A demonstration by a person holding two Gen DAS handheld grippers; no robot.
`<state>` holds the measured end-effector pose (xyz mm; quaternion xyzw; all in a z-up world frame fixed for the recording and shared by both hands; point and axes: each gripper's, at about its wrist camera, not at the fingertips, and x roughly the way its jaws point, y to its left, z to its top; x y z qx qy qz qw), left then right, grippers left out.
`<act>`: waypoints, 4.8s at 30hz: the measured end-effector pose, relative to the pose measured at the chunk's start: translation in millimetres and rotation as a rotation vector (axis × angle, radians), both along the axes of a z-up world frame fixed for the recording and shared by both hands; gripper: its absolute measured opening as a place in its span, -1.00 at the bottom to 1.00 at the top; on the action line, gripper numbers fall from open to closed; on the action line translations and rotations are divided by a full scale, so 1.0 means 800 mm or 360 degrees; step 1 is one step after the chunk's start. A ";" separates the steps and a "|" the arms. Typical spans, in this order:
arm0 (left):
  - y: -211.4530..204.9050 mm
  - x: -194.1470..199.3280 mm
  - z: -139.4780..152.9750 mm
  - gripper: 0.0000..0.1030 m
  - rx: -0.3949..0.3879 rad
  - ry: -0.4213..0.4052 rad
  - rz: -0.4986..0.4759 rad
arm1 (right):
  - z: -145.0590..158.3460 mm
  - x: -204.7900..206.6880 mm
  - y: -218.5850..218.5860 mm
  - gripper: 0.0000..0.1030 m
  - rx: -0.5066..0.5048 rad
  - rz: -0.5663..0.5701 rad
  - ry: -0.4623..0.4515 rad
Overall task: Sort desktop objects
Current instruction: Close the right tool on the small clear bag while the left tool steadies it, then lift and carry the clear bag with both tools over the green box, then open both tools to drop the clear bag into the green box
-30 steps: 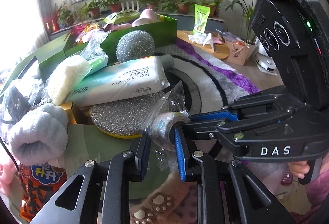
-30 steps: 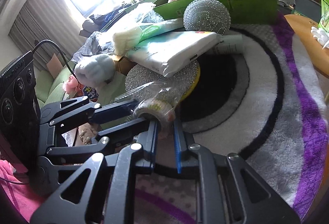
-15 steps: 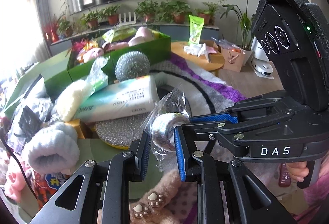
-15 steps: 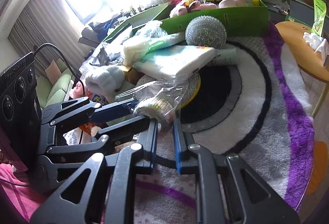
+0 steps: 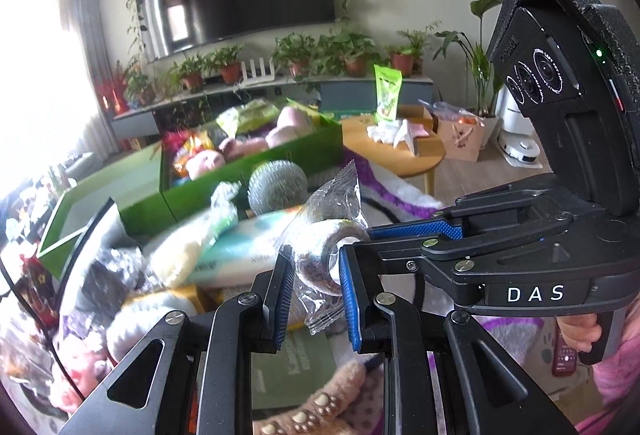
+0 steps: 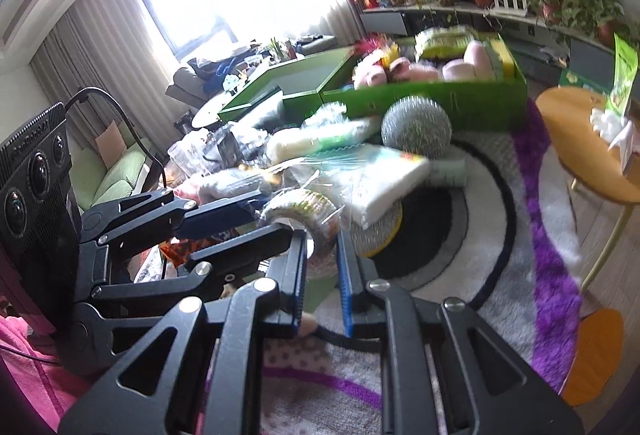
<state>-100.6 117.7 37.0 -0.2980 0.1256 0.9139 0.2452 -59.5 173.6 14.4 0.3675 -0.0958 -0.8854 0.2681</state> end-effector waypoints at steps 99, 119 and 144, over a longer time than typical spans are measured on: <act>-0.017 -0.461 0.010 -0.63 0.0065 -0.0097 0.0056 | 0.018 -0.470 0.001 -0.70 -0.0071 -0.0032 -0.0173; -0.015 -0.479 -0.016 -0.62 -0.0044 -0.0211 0.0117 | 0.012 -0.475 -0.007 -0.75 0.0178 -0.0093 -0.0163; -0.005 -0.438 0.032 -0.19 -0.0131 -0.0128 0.0096 | 0.067 -0.427 -0.007 -0.53 0.0189 -0.0142 -0.0060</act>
